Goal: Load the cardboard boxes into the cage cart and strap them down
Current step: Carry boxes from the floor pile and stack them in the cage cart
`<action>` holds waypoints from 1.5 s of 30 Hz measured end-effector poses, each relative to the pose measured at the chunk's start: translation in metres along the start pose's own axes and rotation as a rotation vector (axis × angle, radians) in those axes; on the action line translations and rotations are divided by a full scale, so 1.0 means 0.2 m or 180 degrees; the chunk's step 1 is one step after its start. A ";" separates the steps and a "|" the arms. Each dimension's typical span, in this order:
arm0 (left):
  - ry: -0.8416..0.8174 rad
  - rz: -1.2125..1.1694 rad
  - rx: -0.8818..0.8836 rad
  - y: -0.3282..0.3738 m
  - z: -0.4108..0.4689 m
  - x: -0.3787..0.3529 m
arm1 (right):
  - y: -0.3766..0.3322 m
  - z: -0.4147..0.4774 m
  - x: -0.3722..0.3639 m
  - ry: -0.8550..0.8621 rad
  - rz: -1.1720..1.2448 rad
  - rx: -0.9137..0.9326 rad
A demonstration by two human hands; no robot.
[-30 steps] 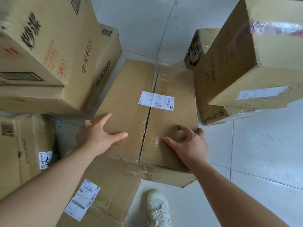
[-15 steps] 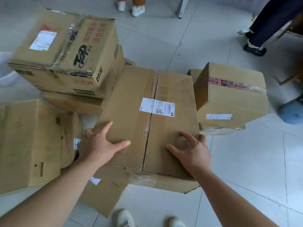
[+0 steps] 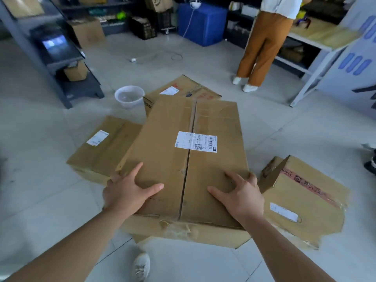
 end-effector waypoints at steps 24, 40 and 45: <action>0.1879 -0.0801 0.2438 -1.80 -1.56 1.17 | -1.95 -1.29 -0.27 -0.1190 0.0191 0.2838; 0.2729 -0.1297 0.4228 -2.89 -2.68 1.28 | -2.94 -2.75 -0.90 -0.2204 0.0203 0.4610; 0.2769 -0.1477 0.4899 -3.06 -2.89 1.16 | -3.11 -3.11 -1.16 -0.2667 -0.0035 0.5121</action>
Point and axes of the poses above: each hand's wrist, its own z-axis towards the middle knuckle, its own x-axis out of the back of the hand, y = z × x, the point moved 6 cm from there along z, towards the middle knuckle, and after that the axes turned 3 degrees about x, right-handed, at the moved point
